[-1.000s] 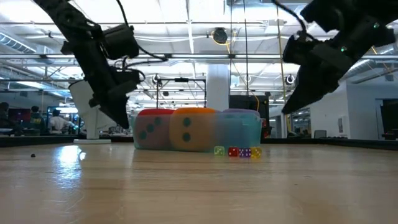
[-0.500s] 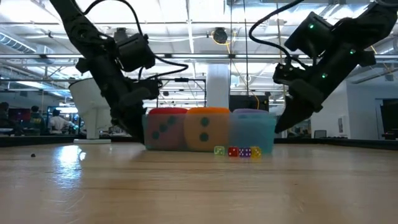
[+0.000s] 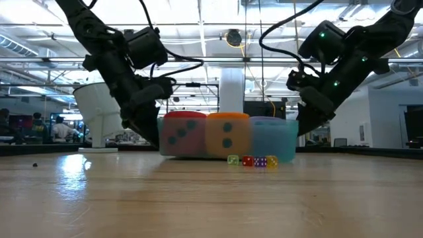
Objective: Pick & Place Dice
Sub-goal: Adjust the blue bin
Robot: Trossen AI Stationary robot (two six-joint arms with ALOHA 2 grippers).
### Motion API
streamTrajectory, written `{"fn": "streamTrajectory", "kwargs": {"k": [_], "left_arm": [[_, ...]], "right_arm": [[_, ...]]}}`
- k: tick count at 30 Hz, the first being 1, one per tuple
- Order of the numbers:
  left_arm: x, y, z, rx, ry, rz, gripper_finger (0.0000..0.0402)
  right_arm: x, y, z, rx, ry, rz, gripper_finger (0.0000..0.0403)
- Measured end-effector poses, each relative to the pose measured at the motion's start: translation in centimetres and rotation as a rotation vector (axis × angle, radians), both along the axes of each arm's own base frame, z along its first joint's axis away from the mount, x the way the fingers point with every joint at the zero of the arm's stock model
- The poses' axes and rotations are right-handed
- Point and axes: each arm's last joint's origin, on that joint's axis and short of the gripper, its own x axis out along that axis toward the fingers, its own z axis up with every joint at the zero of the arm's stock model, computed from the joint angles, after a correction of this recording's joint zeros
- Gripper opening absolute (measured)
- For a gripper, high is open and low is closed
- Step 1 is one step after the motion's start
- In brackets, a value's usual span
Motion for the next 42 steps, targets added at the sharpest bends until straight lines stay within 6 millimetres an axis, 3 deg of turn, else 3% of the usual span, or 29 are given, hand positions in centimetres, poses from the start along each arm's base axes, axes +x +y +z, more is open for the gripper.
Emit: {"fn": "streamTrajectory", "kwargs": {"k": [10,24,28,32,38,42], "left_arm": [[0.1,-1.7,-0.1,0.002,0.024,-0.038,0.0004],[-1.6,-0.8,-0.5,0.037,0.195,-0.106,0.0015],[-2.5,-0.9,1.3,0.081,0.173,-0.171,0.0012],[-3.7,-1.1,4.6,0.173,0.054,-0.251,0.0004],[-7.2,-1.9,9.1,0.301,-0.273,-0.342,0.0003],[-10.2,-2.3,9.9,0.328,-0.495,-0.281,0.0003]], "right_arm": [[0.0,-0.6,0.1,0.012,-0.011,-0.011,0.0000],[-0.5,-0.6,0.8,0.005,-0.020,-0.016,0.0000],[-1.7,-0.3,1.7,0.000,0.012,-0.003,0.0000],[-2.7,0.1,3.2,-0.007,-0.037,0.010,0.0000],[-3.6,1.5,5.8,-0.037,-0.198,0.080,0.0000],[-3.8,2.5,6.7,-0.048,-0.258,0.135,0.0000]]}}
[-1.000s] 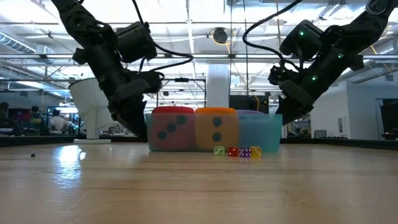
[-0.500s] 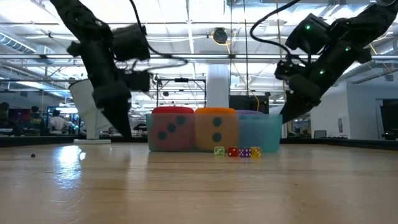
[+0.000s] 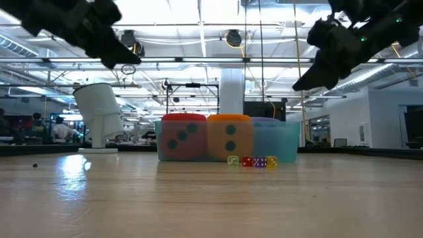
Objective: Pick & Place Dice
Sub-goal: Adjust the blue bin
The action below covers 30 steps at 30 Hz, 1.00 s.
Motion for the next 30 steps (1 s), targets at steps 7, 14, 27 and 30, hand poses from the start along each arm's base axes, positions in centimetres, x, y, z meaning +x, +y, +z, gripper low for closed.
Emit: {"fn": "streamTrajectory", "kwargs": {"k": [7,14,27,30], "left_arm": [[-3.9,-0.7,-3.0,-0.071,-0.203,0.036,0.0002],[-5.1,-0.8,-5.5,-0.105,-0.234,0.064,0.0002],[-5.5,-0.9,-8.6,-0.117,-0.239,0.074,0.0002],[-5.5,-0.9,-8.6,-0.112,-0.240,0.076,0.0006]], "right_arm": [[0.3,1.2,0.7,-0.048,-0.067,0.090,0.0000],[0.7,2.3,0.7,-0.061,-0.080,0.177,0.0000],[4.0,6.9,-0.2,-0.171,0.027,0.222,0.0021],[5.5,8.4,-0.8,-0.189,0.065,0.271,0.0048]]}}
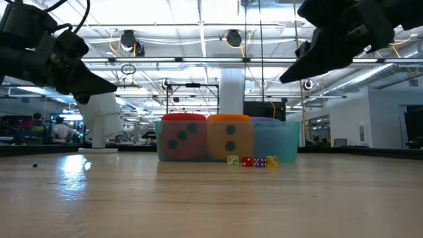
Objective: Pick & Place Dice
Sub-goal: Adjust the blue bin
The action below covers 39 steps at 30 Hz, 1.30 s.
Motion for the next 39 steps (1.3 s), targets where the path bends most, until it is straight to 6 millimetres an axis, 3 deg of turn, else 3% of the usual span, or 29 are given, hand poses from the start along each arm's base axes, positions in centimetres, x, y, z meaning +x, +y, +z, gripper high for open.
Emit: {"fn": "streamTrajectory", "kwargs": {"k": [7,13,24,32,39], "left_arm": [[0.0,0.1,0.0,0.043,0.005,0.009,0.0024],[0.0,0.1,0.0,0.046,0.004,0.018,0.0025],[0.0,0.3,0.3,0.054,-0.024,0.078,0.0026],[0.0,0.3,0.3,0.032,-0.028,0.082,0.0026],[0.0,0.3,0.3,0.032,-0.027,0.082,0.0026]], "right_arm": [[2.1,2.5,-3.2,-0.083,0.092,0.075,0.0123],[3.4,3.5,-5.2,-0.089,0.070,0.127,0.0146],[4.5,1.9,-7.8,-0.081,0.156,0.107,0.0146],[5.1,-0.1,-8.2,-0.016,0.186,0.124,0.0146],[5.2,-0.5,-8.3,0.022,0.202,0.155,0.0146]]}}
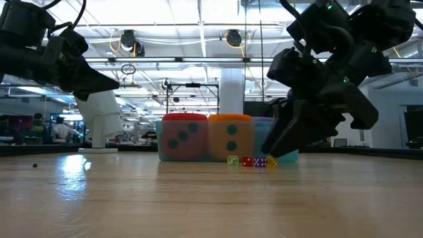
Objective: Pick & Place Dice
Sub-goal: Adjust the blue bin
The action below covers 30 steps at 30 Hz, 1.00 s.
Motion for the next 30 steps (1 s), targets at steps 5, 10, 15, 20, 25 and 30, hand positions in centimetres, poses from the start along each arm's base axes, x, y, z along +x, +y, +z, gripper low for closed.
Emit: {"fn": "streamTrajectory", "kwargs": {"k": [5,10,15,20,25,30], "left_arm": [[0.0,0.0,-0.1,-0.002,0.007,0.000,0.0026],[0.0,0.0,-0.1,-0.002,0.007,0.000,0.0026],[0.0,0.0,-0.1,-0.002,0.007,0.000,0.0026],[0.0,0.0,-0.1,-0.003,0.007,0.000,0.0026],[0.0,0.0,-0.1,-0.003,0.007,0.000,0.0026],[0.0,0.0,-0.1,-0.003,0.007,-0.002,0.0026]], "right_arm": [[-0.5,-0.1,-0.5,-0.005,0.018,0.001,0.0146],[-0.8,-0.2,-0.8,-0.008,0.019,-0.001,0.0146],[-0.3,-0.1,-0.1,-0.038,-0.078,-0.052,0.0146],[-0.1,-0.1,0.1,-0.067,-0.103,-0.081,0.0146],[-0.1,-0.4,1.0,-0.143,-0.147,-0.206,0.0146],[-0.1,-1.5,0.8,-0.139,-0.124,-0.275,0.0146]]}}
